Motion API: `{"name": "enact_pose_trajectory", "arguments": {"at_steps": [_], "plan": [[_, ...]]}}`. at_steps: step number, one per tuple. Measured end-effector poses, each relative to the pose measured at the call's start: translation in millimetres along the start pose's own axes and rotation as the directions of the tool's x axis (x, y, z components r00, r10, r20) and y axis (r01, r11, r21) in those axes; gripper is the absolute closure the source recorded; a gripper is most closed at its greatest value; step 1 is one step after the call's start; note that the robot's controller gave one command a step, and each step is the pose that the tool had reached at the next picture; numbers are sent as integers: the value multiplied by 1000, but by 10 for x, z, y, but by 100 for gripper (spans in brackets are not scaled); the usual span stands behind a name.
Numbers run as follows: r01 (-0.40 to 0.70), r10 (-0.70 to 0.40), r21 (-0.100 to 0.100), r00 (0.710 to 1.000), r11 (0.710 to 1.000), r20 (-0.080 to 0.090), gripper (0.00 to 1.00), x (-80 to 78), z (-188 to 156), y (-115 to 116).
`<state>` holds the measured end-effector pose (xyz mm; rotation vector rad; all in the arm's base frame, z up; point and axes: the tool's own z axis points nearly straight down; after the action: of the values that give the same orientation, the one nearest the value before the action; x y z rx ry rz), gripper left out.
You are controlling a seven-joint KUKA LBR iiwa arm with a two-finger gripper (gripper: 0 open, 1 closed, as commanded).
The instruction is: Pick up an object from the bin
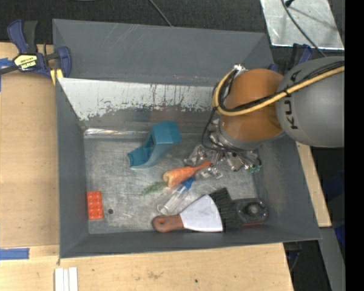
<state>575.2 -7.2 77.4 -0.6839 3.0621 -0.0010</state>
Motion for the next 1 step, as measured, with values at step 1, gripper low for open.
{"name": "enact_pose_trajectory", "arguments": {"at_steps": [1], "plan": [[0,0,0,1000,1000,0,100,0,0,0]]}}
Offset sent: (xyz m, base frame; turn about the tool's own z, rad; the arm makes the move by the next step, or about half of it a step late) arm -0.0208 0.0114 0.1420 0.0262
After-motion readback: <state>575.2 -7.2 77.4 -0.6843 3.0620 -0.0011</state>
